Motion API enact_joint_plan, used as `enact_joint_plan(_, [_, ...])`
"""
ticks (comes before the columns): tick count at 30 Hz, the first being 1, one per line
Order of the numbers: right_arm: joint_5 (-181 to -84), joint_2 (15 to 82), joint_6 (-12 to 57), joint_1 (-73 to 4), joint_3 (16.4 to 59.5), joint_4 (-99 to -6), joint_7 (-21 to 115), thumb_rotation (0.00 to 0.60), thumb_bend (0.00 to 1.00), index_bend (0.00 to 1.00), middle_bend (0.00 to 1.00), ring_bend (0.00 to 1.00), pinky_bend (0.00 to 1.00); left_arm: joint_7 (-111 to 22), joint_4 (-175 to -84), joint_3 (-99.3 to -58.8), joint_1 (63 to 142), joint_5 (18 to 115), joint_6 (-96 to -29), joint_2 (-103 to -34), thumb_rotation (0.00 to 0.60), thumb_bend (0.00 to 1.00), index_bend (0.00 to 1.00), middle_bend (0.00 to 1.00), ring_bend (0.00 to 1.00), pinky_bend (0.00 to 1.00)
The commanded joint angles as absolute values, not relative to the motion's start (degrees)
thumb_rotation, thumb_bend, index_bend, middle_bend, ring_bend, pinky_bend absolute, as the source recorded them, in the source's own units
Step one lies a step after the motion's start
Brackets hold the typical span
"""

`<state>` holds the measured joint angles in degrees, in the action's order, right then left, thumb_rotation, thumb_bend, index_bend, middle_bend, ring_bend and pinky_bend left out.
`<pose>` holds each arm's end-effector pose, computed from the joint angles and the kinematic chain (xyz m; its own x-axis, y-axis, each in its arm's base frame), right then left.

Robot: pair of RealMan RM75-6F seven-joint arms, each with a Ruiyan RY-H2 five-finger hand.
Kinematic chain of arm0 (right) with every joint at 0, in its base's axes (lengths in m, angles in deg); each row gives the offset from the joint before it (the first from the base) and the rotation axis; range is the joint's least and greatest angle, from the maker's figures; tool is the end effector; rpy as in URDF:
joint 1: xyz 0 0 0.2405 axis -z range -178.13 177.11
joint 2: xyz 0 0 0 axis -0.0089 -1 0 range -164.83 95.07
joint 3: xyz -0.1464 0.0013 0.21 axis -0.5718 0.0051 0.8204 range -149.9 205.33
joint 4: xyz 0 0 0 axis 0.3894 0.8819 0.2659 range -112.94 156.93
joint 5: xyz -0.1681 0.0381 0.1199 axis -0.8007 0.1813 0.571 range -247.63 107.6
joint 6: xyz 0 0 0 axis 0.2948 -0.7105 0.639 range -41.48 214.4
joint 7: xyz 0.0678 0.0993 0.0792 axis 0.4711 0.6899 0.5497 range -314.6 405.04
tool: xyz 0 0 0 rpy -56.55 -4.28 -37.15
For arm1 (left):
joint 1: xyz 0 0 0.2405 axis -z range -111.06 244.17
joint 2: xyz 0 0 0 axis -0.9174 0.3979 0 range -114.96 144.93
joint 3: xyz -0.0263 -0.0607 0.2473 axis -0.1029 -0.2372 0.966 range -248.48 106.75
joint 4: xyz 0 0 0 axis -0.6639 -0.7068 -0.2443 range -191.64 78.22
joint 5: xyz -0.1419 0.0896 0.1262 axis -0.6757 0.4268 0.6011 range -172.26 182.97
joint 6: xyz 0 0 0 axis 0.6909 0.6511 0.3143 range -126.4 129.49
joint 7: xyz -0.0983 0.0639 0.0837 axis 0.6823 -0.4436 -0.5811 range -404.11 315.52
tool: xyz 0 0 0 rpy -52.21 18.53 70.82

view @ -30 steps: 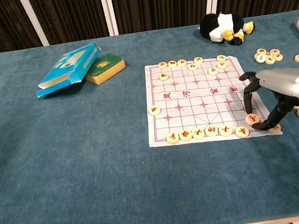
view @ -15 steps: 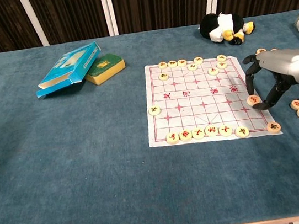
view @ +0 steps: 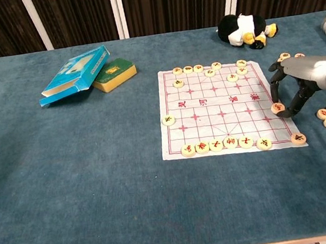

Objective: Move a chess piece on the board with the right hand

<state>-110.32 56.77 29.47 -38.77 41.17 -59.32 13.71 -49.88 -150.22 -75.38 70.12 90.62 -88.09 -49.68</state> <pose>-0.2148 -0.3465 -0.0163 0.3718 -0.3624 0.8547 -0.9138 0.0192 0.4057 -0.3051 0.1791 0.1695 0.4537 -0.0928 0.8863 0.8910 0.0286 -0.4531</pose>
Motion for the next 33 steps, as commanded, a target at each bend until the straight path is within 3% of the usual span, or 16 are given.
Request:
enact_joint_plan(1, [-110.56,56.75,29.64,-38.81,40.96,-59.16,14.15,0.6,0.35,0.53,0.0,0.01,0.02,-49.93,-150.25,-75.38,70.11,90.7,-88.18,-49.71,0.6,0.05,0.01,0.0,0.0,0.05])
enact_joint_plan(33, [-110.13,55.91,29.47,-39.23,38.95,-59.76,14.5,0.6,0.35,0.52,0.0,0.01,0.02,-50.35,-150.18,-75.32,70.17,90.79,-88.14,-49.94,0.6,0.05,0.01,0.0,0.0,0.05])
